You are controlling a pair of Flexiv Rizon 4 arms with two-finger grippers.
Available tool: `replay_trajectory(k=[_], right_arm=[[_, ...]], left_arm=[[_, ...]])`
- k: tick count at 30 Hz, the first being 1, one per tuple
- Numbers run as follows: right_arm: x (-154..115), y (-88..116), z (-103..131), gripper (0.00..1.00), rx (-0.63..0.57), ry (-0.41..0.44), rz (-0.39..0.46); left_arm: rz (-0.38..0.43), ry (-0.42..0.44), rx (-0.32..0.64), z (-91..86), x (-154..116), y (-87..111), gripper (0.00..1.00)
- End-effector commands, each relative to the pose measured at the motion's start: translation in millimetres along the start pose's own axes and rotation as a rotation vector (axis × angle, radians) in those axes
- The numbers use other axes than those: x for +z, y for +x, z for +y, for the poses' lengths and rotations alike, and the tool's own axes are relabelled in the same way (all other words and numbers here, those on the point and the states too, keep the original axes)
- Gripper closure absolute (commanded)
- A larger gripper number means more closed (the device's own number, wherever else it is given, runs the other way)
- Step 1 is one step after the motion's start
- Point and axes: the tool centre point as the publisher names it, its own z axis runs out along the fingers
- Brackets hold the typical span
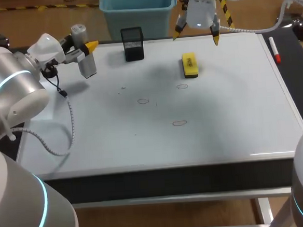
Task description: Pick up the inspection probe, press it on each red-marked spot on the whiteboard one by one, put down the probe, pick up the eraser, and wipe off all the red marks.
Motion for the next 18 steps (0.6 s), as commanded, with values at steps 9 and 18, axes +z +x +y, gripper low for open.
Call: replay_trajectory(k=[9, 18], right_arm=[[27, 6, 21, 0.00, -0.026, -0.014, -0.026], [41, 9, 25, 0.00, -0.085, -0.032, -0.039]], left_arm=[[-0.008, 0.002, 0.002, -0.5, 1, 1.5, 1.00], [-0.008, 0.002, 0.002, -0.5, 1, 1.5, 1.00]])
